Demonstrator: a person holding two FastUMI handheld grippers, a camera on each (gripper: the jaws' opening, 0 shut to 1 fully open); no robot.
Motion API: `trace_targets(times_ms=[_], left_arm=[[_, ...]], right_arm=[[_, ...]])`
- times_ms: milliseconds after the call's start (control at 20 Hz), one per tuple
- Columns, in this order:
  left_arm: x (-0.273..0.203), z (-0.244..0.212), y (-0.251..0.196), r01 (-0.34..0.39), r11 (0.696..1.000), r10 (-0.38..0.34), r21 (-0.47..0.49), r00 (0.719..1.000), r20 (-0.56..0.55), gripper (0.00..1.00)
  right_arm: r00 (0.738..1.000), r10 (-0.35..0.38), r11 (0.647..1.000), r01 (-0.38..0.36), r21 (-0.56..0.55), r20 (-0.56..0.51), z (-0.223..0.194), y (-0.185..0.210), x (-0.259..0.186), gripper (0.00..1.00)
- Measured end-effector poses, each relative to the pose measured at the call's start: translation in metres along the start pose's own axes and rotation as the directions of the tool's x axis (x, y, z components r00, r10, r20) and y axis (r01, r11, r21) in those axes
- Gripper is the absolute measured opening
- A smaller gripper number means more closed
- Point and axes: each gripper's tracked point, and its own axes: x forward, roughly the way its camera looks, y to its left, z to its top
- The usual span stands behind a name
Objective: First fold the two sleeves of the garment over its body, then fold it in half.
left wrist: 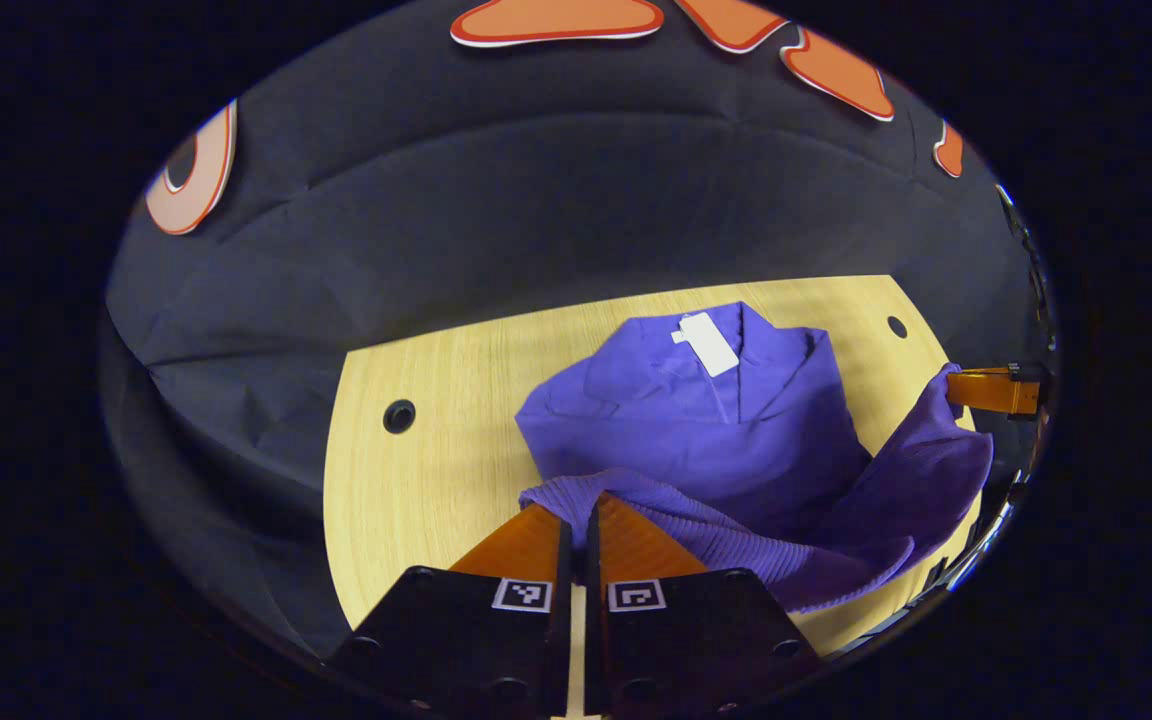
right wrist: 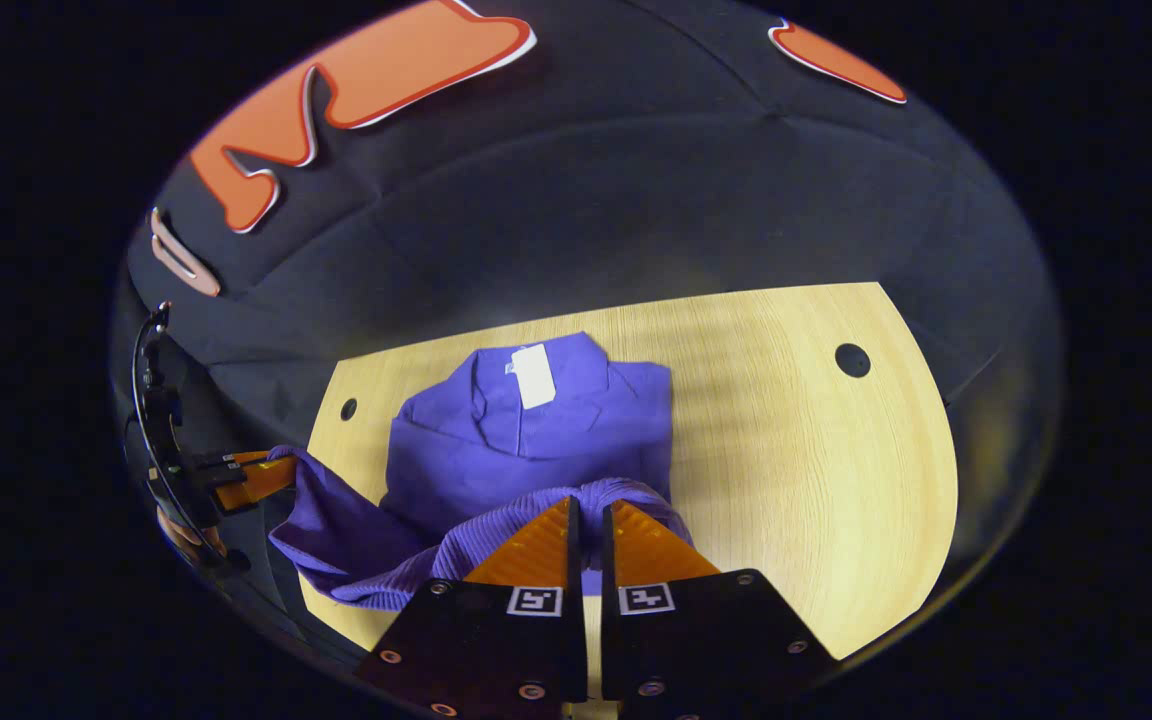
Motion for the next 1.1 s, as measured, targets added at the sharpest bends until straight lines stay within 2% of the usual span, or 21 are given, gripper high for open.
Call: trace_targets(times_ms=[300, 500, 600, 650, 700, 750, 800, 850, 900, 950, 1000, 1050, 1100], left_arm=[[0.017, 0.054, 0.019, -0.072, 0.997, 0.071, 0.005, 0.988, 0.139, 0.06], [0.032, 0.084, 0.024, -0.115, 0.992, 0.124, -0.051, 0.954, 0.274, 0.06], [0.036, 0.091, 0.032, -0.122, 0.987, 0.149, -0.103, 0.932, 0.33, 0.08], [0.039, 0.092, 0.032, -0.1, 0.986, 0.14, -0.131, 0.925, 0.353, 0.11], [0.04, 0.091, 0.033, -0.082, 0.984, 0.136, -0.155, 0.916, 0.378, 0.16], [0.039, 0.092, 0.038, -0.075, 0.98, 0.144, -0.184, 0.904, 0.402, 0.32], [0.032, 0.1, 0.048, -0.096, 0.975, 0.177, -0.199, 0.878, 0.445, 0.39], [0.021, 0.109, 0.057, -0.108, 0.972, 0.199, -0.206, 0.845, 0.497, 0.46], [0.016, 0.12, 0.059, -0.104, 0.979, 0.184, -0.177, 0.828, 0.53, 0.67], [0.001, 0.123, 0.063, -0.154, 0.975, 0.218, -0.161, 0.81, 0.545, 0.72], [-0.009, 0.129, 0.063, -0.179, 0.975, 0.223, -0.133, 0.794, 0.565, 0.77], [-0.02, 0.131, 0.066, -0.205, 0.97, 0.241, -0.129, 0.772, 0.588, 0.89], [-0.032, 0.134, 0.066, -0.194, 0.972, 0.236, -0.135, 0.757, 0.609, 0.88]], right_arm=[[0.997, 0.004, 1.0, -0.006, 0.02, 0.071, 0.053, -0.001, 0.032, 0.06], [0.986, 0.03, 0.997, -0.041, 0.064, 0.162, 0.084, -0.002, 0.057, 0.07], [0.973, 0.052, 0.996, -0.067, 0.061, 0.224, 0.1, 0.005, 0.061, 0.17], [0.962, 0.055, 0.997, -0.068, 0.039, 0.268, 0.105, 0.004, 0.054, 0.28], [0.951, 0.051, 0.998, -0.058, 0.014, 0.306, 0.111, 0.0, 0.05, 0.4], [0.943, 0.044, 0.999, -0.045, -0.007, 0.33, 0.113, -0.007, 0.042, 0.51], [0.94, 0.039, 0.999, -0.032, -0.025, 0.339, 0.112, -0.014, 0.036, 0.6], [0.942, 0.029, 0.999, -0.016, -0.043, 0.334, 0.109, -0.016, 0.031, 0.85], [0.943, 0.022, 0.998, -0.002, -0.06, 0.333, 0.106, -0.016, 0.027, 0.89], [0.938, 0.017, 0.997, 0.01, -0.077, 0.347, 0.103, -0.013, 0.021, 0.93], [0.931, 0.011, 0.996, 0.024, -0.091, 0.365, 0.102, -0.013, 0.014, 0.94], [0.925, 0.004, 0.994, 0.038, -0.103, 0.38, 0.099, -0.013, 0.007, 0.95], [0.917, -0.005, 0.993, 0.053, -0.11, 0.398, 0.1, -0.012, -0.002, 0.95]])
